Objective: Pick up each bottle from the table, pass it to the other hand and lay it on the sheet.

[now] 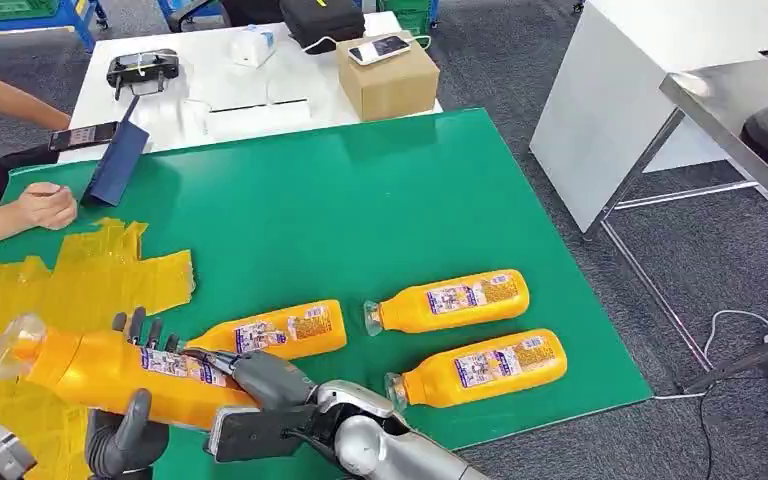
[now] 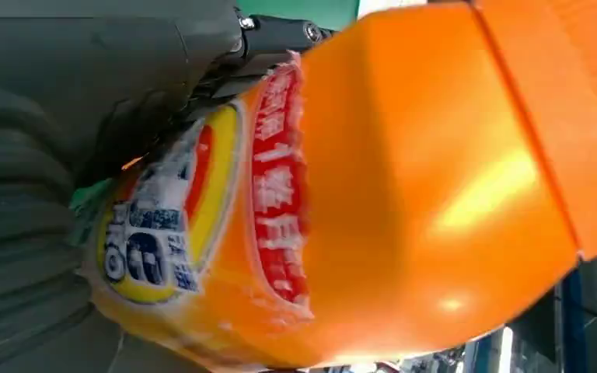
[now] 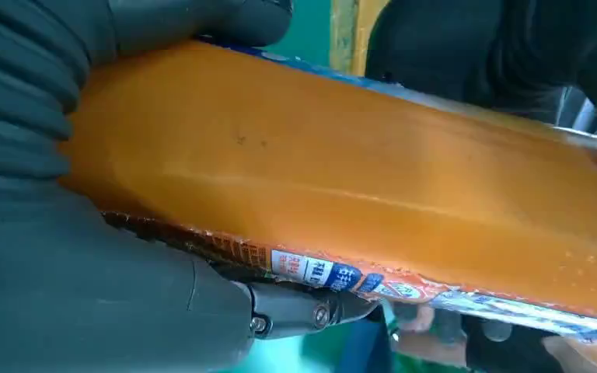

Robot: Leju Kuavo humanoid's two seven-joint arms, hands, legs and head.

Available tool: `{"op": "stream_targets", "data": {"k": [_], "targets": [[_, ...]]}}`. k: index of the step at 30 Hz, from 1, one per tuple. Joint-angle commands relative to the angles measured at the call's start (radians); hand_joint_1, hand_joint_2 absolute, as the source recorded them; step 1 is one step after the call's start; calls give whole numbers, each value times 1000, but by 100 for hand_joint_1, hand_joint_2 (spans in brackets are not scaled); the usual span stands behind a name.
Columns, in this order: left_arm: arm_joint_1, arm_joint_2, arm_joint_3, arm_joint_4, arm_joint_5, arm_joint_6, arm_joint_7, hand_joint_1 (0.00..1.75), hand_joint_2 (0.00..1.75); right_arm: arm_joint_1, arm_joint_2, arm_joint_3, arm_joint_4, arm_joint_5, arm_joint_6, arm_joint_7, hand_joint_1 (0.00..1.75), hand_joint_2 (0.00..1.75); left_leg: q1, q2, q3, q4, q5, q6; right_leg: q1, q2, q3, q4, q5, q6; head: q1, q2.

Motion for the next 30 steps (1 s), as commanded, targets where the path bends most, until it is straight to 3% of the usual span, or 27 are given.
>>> {"op": "stream_targets", "data": {"k": [1,2,3,14,17,18,19,20,22,23,24,26,27,28,30], "targets": [[-37,10,15,45,-64,36,-10,0,175,-60,28,158,190,11,13,-26,175,175,0,-4,4,-2,0,0,-1,4,3,-1,0,-2,0,0],[-40,8,15,46,-84,46,-13,5,175,-59,28,163,192,11,7,-27,175,175,0,-5,4,-2,0,0,-1,4,4,-1,-1,-2,0,0],[-43,10,12,46,-96,41,-26,175,175,-60,28,165,192,11,6,-29,175,175,0,-5,3,-2,0,0,-1,3,3,-1,0,-2,0,0],[-50,5,2,43,-139,42,-74,175,175,-59,21,152,204,15,-12,-29,175,175,0,-7,3,-2,0,0,-1,1,3,-1,-1,-2,0,0],[-49,5,5,36,-184,67,-90,175,175,-53,7,115,178,34,-66,-17,175,175,0,-9,3,-2,1,0,-1,0,4,-1,-1,-2,0,0],[-47,6,7,33,-196,76,-94,175,175,-56,1,107,170,35,-71,-16,44,175,0,-8,3,-1,1,0,-1,-1,3,-1,-1,-1,0,0],[-49,11,18,19,-322,157,-133,175,175,-46,-20,69,118,57,-129,-7,0,175,0,-6,2,-1,1,0,0,0,2,-1,0,-1,0,0],[-55,19,24,15,-374,191,-149,175,175,-48,-42,39,76,68,-153,16,0,0,0,-8,2,-1,0,0,-1,0,3,-1,-1,-1,0,0],[-66,33,50,12,-484,251,-170,175,175,-58,-70,-10,30,62,-146,42,0,0,0,-7,1,0,1,0,0,-1,1,-1,0,-1,0,0],[-88,47,74,26,-567,303,-171,175,175,-78,-94,-60,8,57,-153,51,0,0,0,-13,2,0,0,0,-1,0,4,0,-2,-2,0,0],[-100,51,90,34,-566,298,-170,175,175,-88,-105,-80,-2,53,-130,53,0,0,0,-7,0,0,1,0,0,-1,1,0,0,-1,0,0],[-125,79,144,63,-705,369,-151,175,175,-120,-127,-157,-8,56,-145,65,0,0,0,-9,1,0,1,0,-1,-1,1,0,0,-1,0,0],[-138,81,166,79,-706,364,-156,175,175,-132,-132,-181,-5,55,-129,67,0,175,0,-7,0,0,1,0,-1,-1,1,0,0,-1,0,0],[-154,92,204,102,-824,432,-149,175,175,-151,-134,-214,5,64,-128,72,0,175,-1,-6,1,-1,2,0,-1,0,1,0,1,-1,0,0],[-166,99,229,120,-822,427,-157,175,175,-162,-135,-233,12,69,-114,72,0,175,0,-6,1,-1,2,0,-1,0,2,0,1,-1,0,0]]}}
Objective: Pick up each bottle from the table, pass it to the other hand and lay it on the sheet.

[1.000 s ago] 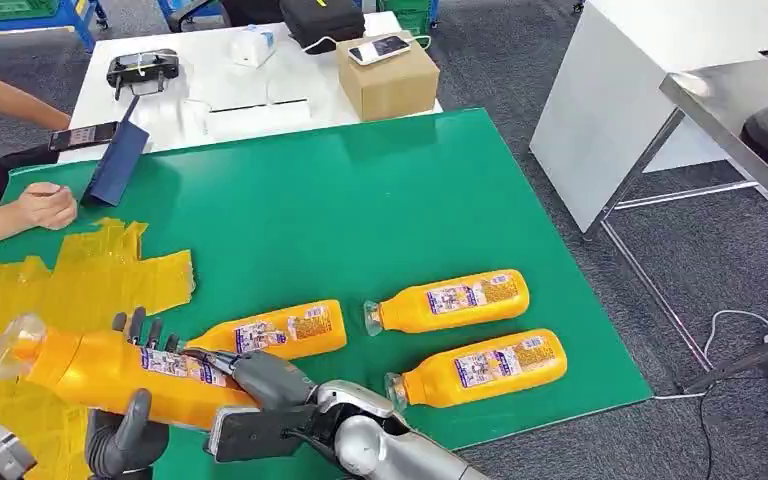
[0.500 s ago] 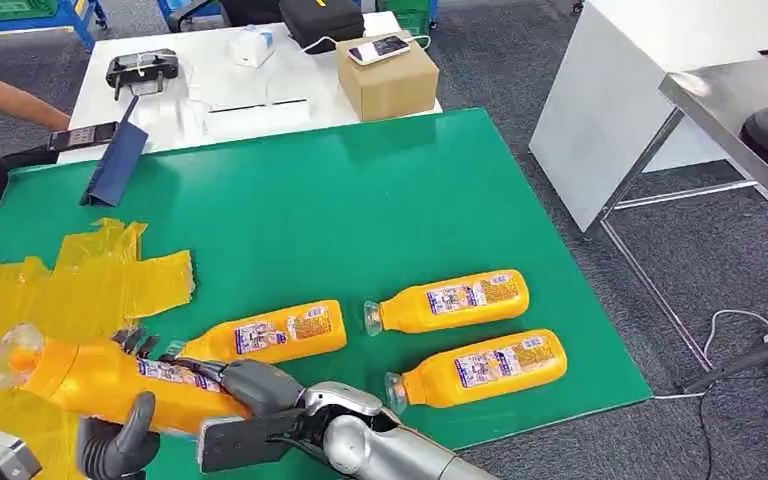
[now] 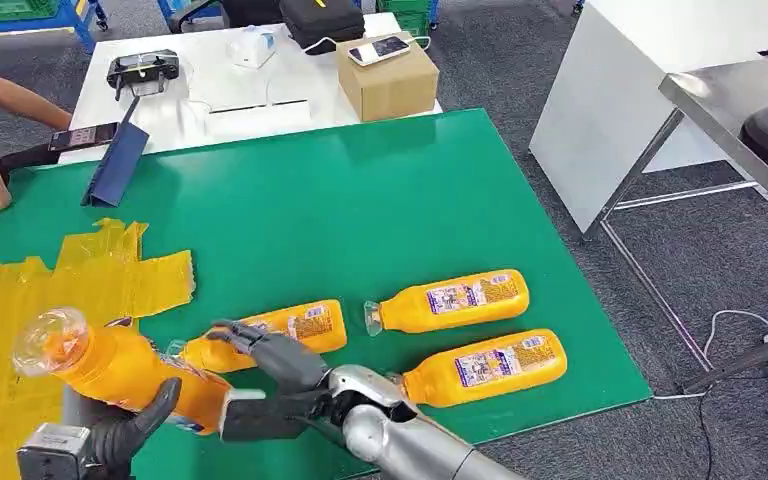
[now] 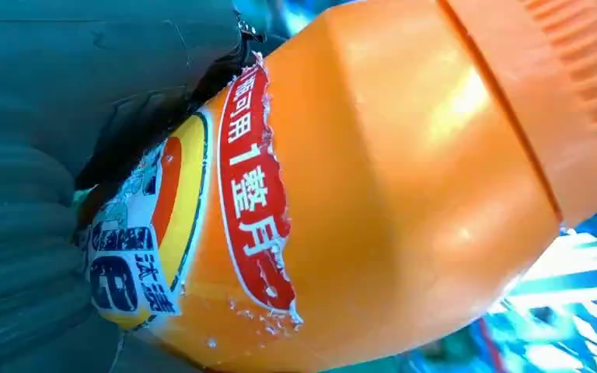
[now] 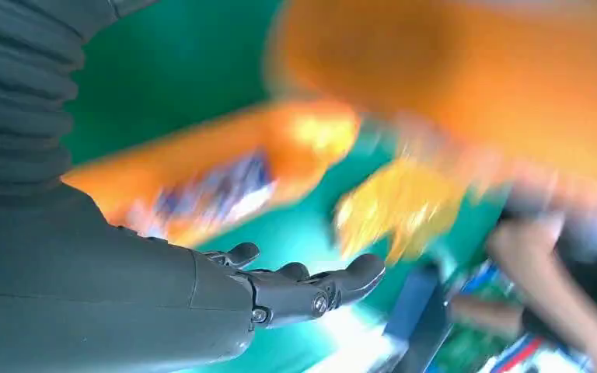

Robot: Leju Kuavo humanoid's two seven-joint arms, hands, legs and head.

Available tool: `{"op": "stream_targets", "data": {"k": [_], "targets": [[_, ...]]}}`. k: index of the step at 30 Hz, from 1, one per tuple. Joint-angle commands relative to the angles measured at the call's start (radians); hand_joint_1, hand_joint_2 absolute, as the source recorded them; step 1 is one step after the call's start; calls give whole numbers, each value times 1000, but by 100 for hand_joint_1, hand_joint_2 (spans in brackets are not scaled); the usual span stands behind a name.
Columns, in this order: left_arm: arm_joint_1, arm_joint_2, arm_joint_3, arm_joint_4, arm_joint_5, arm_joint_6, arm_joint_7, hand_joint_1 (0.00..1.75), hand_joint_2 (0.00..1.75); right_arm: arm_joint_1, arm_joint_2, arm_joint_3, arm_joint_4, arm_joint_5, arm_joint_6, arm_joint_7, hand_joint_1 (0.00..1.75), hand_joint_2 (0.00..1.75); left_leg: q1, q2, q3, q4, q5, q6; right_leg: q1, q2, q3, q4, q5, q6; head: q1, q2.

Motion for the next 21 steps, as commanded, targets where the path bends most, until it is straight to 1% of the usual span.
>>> {"op": "stream_targets", "data": {"k": [1,2,3,4,5,7,9,14,15,16,20,21], "targets": [[-109,72,176,128,-248,132,3,175,175,-110,-91,-201,-26,16,36,15,0,175,-1,-6,1,-1,2,1,-1,0,1,0,0,-1,0,0],[-112,73,184,132,-287,158,7,175,175,-114,-89,-202,-24,17,38,16,0,175,-1,-8,1,-1,2,1,-1,1,2,0,0,-2,0,0],[-121,88,205,164,-458,260,46,175,175,-133,-88,-203,-7,18,43,23,0,175,0,-5,1,-1,2,1,-1,1,2,0,0,-1,0,0],[-128,97,215,180,-449,260,44,175,175,-145,-83,-207,5,16,46,23,0,175,-1,-4,1,-1,2,1,-1,1,1,0,0,-1,0,0],[-133,132,236,231,-615,331,83,175,175,-166,-78,-207,35,2,74,24,0,175,-1,-6,2,-1,2,0,-1,2,2,1,0,-1,0,0],[-144,170,261,312,-695,365,94,175,175,-191,-64,-202,87,-11,89,15,0,175,-1,-6,3,-2,2,0,-2,3,3,1,0,-2,0,0],[-159,211,277,388,-802,351,156,175,175,-209,-48,-182,134,-14,107,13,0,175,-1,-4,4,-3,2,0,-2,5,3,1,0,-2,0,0],[-161,216,282,399,-797,353,154,175,175,-208,-45,-180,138,-13,105,13,0,175,-1,-5,5,-3,2,0,-2,5,3,1,0,-2,0,0],[-179,249,286,458,-913,377,205,175,175,-226,-30,-160,181,-21,127,13,0,175,-1,-2,3,-3,2,0,-1,4,2,0,1,-1,0,0],[-253,339,282,637,-1117,426,342,175,175,-268,8,-105,242,-55,149,5,0,175,-1,-5,5,-3,3,0,-2,5,3,1,0,-2,0,0],[-286,369,285,700,-1114,415,350,175,175,-269,19,-77,254,-56,156,9,0,175,0,-4,1,-1,3,0,0,2,0,3,0,-1,0,0],[-287,371,286,700,-1114,415,350,175,175,-267,21,-76,254,-56,155,9,0,175,0,-9,3,-1,3,-1,-1,4,2,4,-1,-3,0,0]]}}
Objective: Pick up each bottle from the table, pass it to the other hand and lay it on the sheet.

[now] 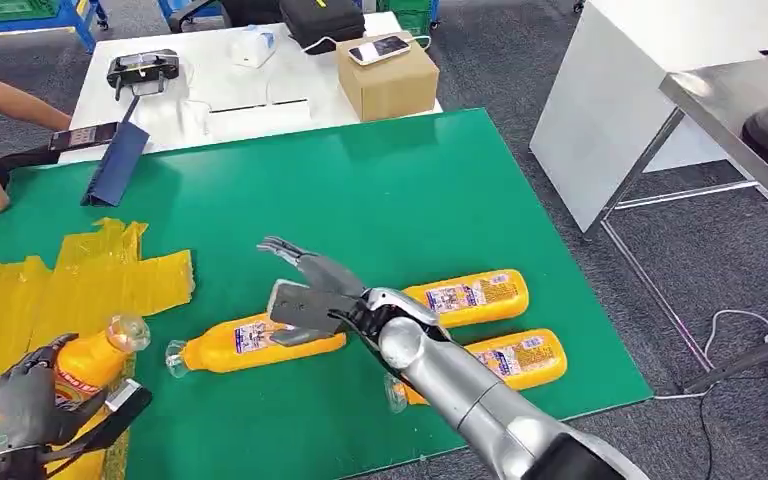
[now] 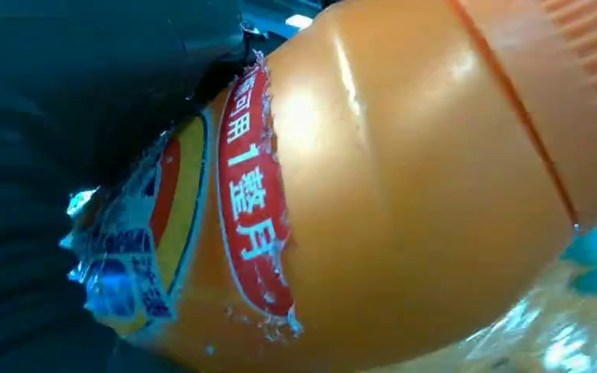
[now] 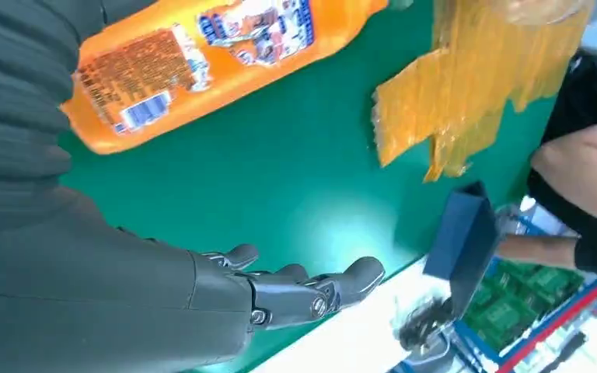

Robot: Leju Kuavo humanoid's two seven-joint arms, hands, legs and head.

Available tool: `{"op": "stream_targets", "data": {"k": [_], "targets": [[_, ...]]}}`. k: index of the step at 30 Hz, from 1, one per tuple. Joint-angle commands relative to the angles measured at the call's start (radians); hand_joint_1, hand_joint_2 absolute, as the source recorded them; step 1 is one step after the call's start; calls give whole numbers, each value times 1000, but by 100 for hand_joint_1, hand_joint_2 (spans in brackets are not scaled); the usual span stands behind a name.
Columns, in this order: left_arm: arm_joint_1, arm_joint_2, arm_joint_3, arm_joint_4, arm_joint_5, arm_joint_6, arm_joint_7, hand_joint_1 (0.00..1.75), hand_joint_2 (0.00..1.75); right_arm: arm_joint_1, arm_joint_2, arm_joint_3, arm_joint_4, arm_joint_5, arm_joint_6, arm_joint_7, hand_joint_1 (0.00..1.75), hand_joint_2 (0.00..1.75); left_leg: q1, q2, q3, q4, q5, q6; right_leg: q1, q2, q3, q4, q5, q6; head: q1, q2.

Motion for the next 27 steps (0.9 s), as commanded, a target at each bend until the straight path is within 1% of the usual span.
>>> {"op": "stream_targets", "data": {"k": [1,2,3,4,5,6,7,8,9,10,11,12,13,14,15,16,17,19,20,22,23,26,27], "targets": [[-116,112,22,290,-17,-15,31,175,175,-78,34,105,155,-6,21,5,0,175,0,-8,3,-1,0,-1,-1,3,3,1,-1,-3,0,0],[-121,116,21,298,-14,-18,33,175,175,-80,39,117,166,-5,26,8,0,175,0,-9,4,-1,0,-1,-2,5,3,1,-1,-3,0,0],[-129,124,18,312,-14,-23,34,175,175,-82,45,132,183,-1,32,14,0,175,0,-13,5,0,0,-1,-2,7,3,3,-2,-5,0,0],[-137,128,15,323,-14,-25,35,175,175,-80,52,142,196,1,29,14,0,175,0,-5,3,-1,0,-1,-1,3,2,0,0,-2,0,0],[-143,141,4,339,-32,-31,57,175,175,-90,63,160,228,0,32,17,0,175,-1,-4,2,-1,0,0,-1,3,2,0,0,-2,0,0],[-150,148,-1,351,-39,-33,67,117,175,-93,70,170,244,-1,35,18,0,175,0,-7,3,-1,0,-1,-2,4,3,1,-1,-3,0,0],[-150,148,-1,351,-39,-33,67,0,175,-93,70,170,244,-1,35,18,0,175,-1,-3,3,-1,0,-1,-1,3,2,0,0,-2,0,0],[-167,159,-18,376,-77,-26,97,0,0,-105,80,197,284,4,48,35,0,175,0,-5,4,-1,0,-1,-2,4,2,1,-1,-3,0,0],[-171,163,-30,381,-71,-23,91,0,0,-110,82,206,302,3,53,41,0,175,-1,-4,3,-1,0,-1,-2,3,2,1,0,-2,0,0],[-177,166,-43,389,-67,-25,91,0,0,-117,84,218,327,6,59,49,0,175,0,-7,4,-2,1,-1,-2,2,3,1,-1,-3,0,0],[-177,175,-61,392,-71,-27,86,0,0,-131,85,240,355,18,75,73,0,175,0,-5,3,-1,1,-1,-1,1,2,1,0,-2,0,0],[-180,186,-82,396,-72,-30,84,0,0,-143,88,251,380,19,87,86,0,175,0,-7,2,-1,1,-1,-1,2,1,1,-1,-2,0,0],[-181,187,-86,397,-70,-30,85,0,0,-146,86,252,387,16,88,83,0,175,0,-6,2,-1,1,-1,-1,1,1,1,-1,-2,0,0],[-192,199,-114,409,-46,-36,71,0,0,-158,89,256,423,5,105,94,0,175,0,-8,2,0,1,-1,-1,1,1,2,-1,-2,0,0],[-209,205,-134,422,-7,-57,49,0,0,-164,88,263,444,6,115,108,0,175,0,-6,1,0,1,-1,0,1,0,2,-1,-1,0,0],[-222,213,-153,433,3,-66,49,0,0,-168,86,269,457,6,115,104,0,175,0,-6,1,0,1,-1,-1,0,0,2,-1,-1,0,0],[-232,223,-173,442,31,-82,35,0,0,-172,87,276,470,9,120,110,0,175,0,-11,1,0,2,-1,-1,-1,1,1,-1,-2,0,0],[-240,231,-187,447,60,-94,23,0,0,-175,87,281,480,11,120,113,0,175,0,-7,0,0,2,-1,-1,-1,0,2,-1,-1,0,0],[-242,236,-195,448,101,-109,-4,0,0,-179,88,295,487,24,118,123,0,175,0,-9,1,0,2,-1,-1,-1,1,2,-1,-2,0,0],[-239,242,-198,436,165,-129,-44,0,0,-183,90,309,493,39,109,133,0,175,-1,-6,2,-1,2,-1,-2,0,1,1,-1,-1,0,0],[-233,246,-199,420,197,-140,-65,0,0,-187,92,322,498,55,98,144,0,175,0,-9,2,0,1,-1,-2,1,2,2,-1,-2,0,0],[-198,226,-175,335,345,-198,-151,0,0,-194,98,359,522,115,49,183,0,175,-1,-5,2,0,1,-1,-1,0,1,1,0,-1,0,0],[-192,215,-166,317,386,-211,-179,0,0,-192,97,370,527,130,42,194,0,175,0,-6,2,0,1,-1,-1,2,1,2,-1,-2,0,0]]}}
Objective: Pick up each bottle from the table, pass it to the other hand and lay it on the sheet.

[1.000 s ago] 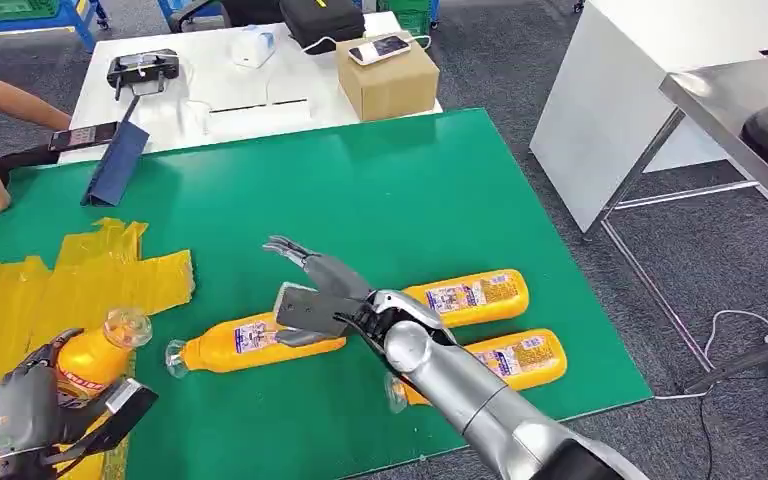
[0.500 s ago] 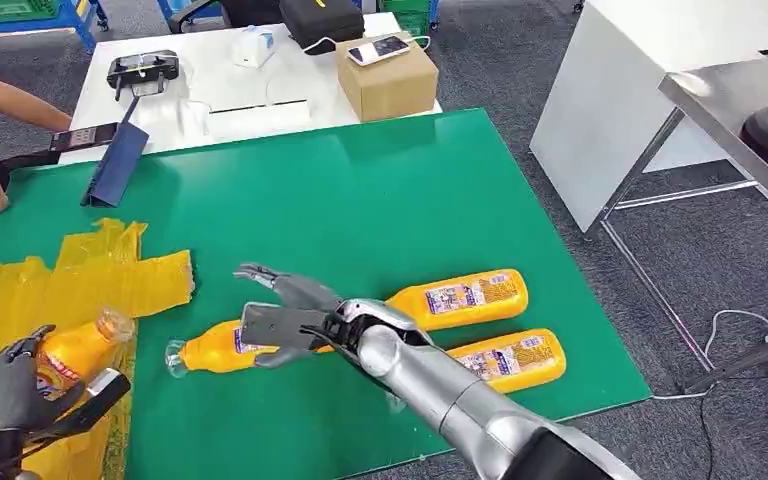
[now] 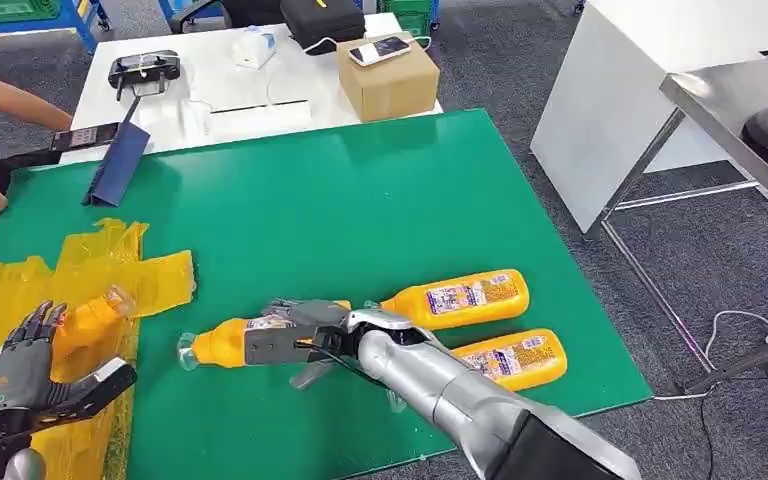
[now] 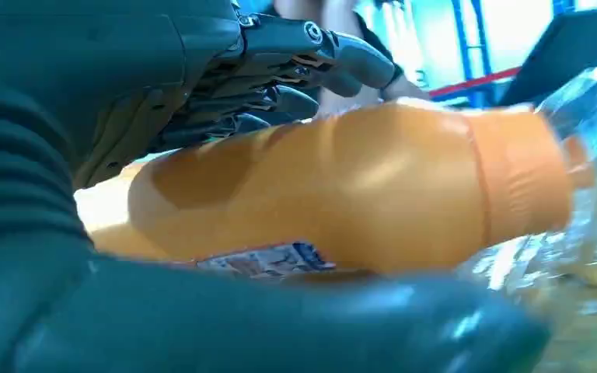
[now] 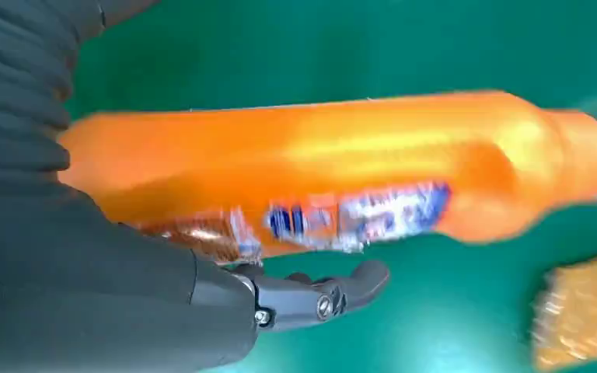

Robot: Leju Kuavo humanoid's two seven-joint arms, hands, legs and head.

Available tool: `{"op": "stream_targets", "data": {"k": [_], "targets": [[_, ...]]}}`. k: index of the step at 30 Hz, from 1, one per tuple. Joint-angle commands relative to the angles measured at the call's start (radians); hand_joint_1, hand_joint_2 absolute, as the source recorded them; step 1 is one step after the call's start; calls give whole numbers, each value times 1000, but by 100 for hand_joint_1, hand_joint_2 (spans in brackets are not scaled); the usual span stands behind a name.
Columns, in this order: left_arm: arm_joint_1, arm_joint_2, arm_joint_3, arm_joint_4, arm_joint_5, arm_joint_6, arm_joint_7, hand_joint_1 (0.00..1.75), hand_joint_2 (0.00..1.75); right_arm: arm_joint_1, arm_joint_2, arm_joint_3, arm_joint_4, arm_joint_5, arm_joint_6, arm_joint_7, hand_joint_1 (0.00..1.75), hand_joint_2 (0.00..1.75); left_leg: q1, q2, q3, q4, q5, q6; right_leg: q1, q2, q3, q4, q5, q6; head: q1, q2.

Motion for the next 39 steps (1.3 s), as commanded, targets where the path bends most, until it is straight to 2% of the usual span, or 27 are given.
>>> {"op": "stream_targets", "data": {"k": [1,3,5,8,9,10,11,12,14,16,17,18,20,21,23,24,27,29,31,33,37,38,39], "targets": [[19,-14,-36,-62,225,-97,-132,0,0,-68,8,141,153,91,-68,61,0,175,0,-4,1,0,0,0,-1,2,1,0,0,-1,-1,0],[24,-52,-12,-120,346,-145,-205,0,0,-62,7,147,173,120,-55,90,0,175,0,-6,1,0,0,0,0,2,1,1,-1,-1,0,0],[10,-118,16,-187,505,-207,-282,0,0,-47,2,171,196,162,-27,114,0,175,0,-6,1,0,0,0,-1,0,1,0,0,-1,-1,0],[-14,-172,29,-236,603,-241,-310,0,0,-23,-6,180,208,185,-17,116,0,175,0,-8,0,0,1,1,-1,-3,1,-1,-1,0,0,0],[-22,-205,54,-267,688,-268,-347,0,0,-8,-7,167,210,185,-14,113,127,175,0,-10,0,0,1,1,-1,-3,2,-1,-1,-1,0,0],[-26,-207,52,-272,688,-267,-346,0,0,-3,-8,167,211,185,-17,113,127,175,0,-9,1,-1,0,1,-1,-2,3,-1,-1,-1,0,0],[-26,-230,70,-302,754,-298,-358,0,0,5,-9,162,212,189,-19,113,175,175,0,-11,2,-1,0,1,-1,-2,4,-1,-1,-1,0,0],[-35,-257,94,-332,815,-319,-371,0,0,17,-9,142,214,184,-30,111,175,175,0,-9,2,-1,0,0,-1,-1,3,-1,-1,-1,-1,0],[-38,-274,106,-360,860,-338,-368,0,0,25,-9,131,213,183,-41,109,175,175,0,-11,3,-1,1,0,0,-2,4,-2,-1,-1,0,0],[-38,-294,130,-393,925,-365,-371,0,0,32,-5,102,209,172,-66,102,175,175,0,-7,4,0,1,0,0,-1,4,-2,0,-1,0,0],[-38,-300,137,-407,945,-378,-365,0,0,32,-2,89,207,165,-76,101,175,175,0,-10,4,-1,1,0,0,-1,5,-2,0,-2,0,0],[-27,-310,147,-432,999,-420,-354,0,175,35,3,49,195,145,-132,79,175,175,-1,-8,4,-1,1,0,0,-1,4,-2,0,-1,0,0],[-19,-314,150,-442,1017,-438,-341,0,175,31,9,36,189,143,-148,74,175,175,-1,-4,4,0,1,0,0,0,3,-1,0,-1,-1,0],[-4,-324,156,-457,1080,-491,-327,0,175,41,10,-22,162,108,-231,20,175,175,-1,-7,4,-1,1,0,0,1,3,-1,0,-2,-1,0],[7,-332,158,-462,1101,-506,-317,0,175,43,10,-40,137,99,-272,-2,175,175,0,-7,4,0,1,0,0,2,2,-1,0,-2,-1,0],[34,-334,156,-484,1126,-531,-295,0,0,60,10,-86,101,79,-359,-60,175,175,0,-3,4,0,1,1,0,1,3,-1,0,-1,0,0],[85,-360,164,-524,1218,-592,-259,0,0,102,7,-179,-2,53,-450,-144,175,175,-1,-2,4,0,1,0,0,5,3,0,0,-1,0,0],[106,-370,163,-541,1250,-612,-248,0,0,124,1,-212,-61,62,-468,-163,175,175,-1,-2,3,0,0,0,-1,6,2,1,0,-1,-1,0],[134,-377,158,-560,1364,-674,-205,0,0,236,-10,-331,-264,24,-517,-279,175,175,-1,-3,1,0,1,0,0,2,2,0,0,-1,0,0],[171,-376,136,-600,1324,-663,-235,0,0,314,-24,-359,-419,59,-526,-301,175,175,0,-4,3,0,0,0,0,3,3,-1,-1,-1,-1,0],[174,-377,134,-609,1322,-663,-235,0,0,325,-25,-368,-442,72,-514,-288,175,175,-1,-4,-1,0,0,-1,0,2,-1,1,-1,-1,-1,0],[174,-377,134,-609,1322,-663,-235,0,175,325,-25,-368,-442,72,-514,-288,175,175,-1,-5,-3,0,0,-1,-1,0,-3,0,-1,-1,-1,0],[187,-376,120,-614,1337,-685,-202,0,175,355,-16,-400,-482,63,-525,-345,175,175,0,-7,-3,0,0,-1,0,0,-3,0,-1,-1,0,0]]}}
